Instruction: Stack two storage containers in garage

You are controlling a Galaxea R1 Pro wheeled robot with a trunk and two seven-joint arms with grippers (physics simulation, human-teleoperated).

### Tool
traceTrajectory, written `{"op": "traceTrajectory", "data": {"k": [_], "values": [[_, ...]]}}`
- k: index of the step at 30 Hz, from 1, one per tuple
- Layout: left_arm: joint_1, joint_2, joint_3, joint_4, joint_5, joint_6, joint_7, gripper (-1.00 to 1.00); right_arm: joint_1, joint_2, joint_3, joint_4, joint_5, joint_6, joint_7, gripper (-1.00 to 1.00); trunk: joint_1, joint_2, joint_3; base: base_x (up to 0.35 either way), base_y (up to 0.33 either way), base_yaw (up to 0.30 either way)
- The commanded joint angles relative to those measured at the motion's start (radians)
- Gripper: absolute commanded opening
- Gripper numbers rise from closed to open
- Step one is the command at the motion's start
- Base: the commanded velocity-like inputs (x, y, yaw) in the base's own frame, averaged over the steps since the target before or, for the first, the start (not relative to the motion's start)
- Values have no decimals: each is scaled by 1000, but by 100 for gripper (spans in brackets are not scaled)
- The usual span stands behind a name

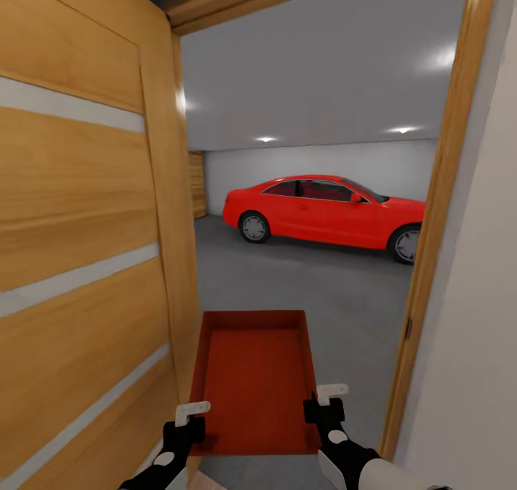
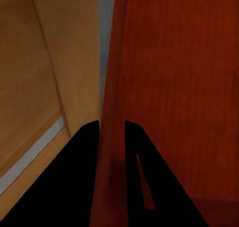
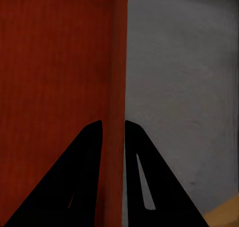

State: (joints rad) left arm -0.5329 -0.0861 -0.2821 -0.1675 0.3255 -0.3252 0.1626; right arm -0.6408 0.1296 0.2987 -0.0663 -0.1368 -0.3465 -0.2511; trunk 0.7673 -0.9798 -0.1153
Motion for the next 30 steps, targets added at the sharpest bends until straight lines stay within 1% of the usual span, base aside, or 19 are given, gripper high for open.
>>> {"op": "traceTrajectory", "data": {"k": [1, 30], "values": [[-1, 0, 10, -4, -14, -12, 11, -100, -1, 1, -47, 3, -9, 1, 30, -100, 1, -1, -1, 304, 200, -277], [-1, 0, 11, -4, -14, -14, 11, -100, -1, 1, -47, 3, -9, 1, 30, -100, 1, -1, -1, 304, 188, -276]]}}
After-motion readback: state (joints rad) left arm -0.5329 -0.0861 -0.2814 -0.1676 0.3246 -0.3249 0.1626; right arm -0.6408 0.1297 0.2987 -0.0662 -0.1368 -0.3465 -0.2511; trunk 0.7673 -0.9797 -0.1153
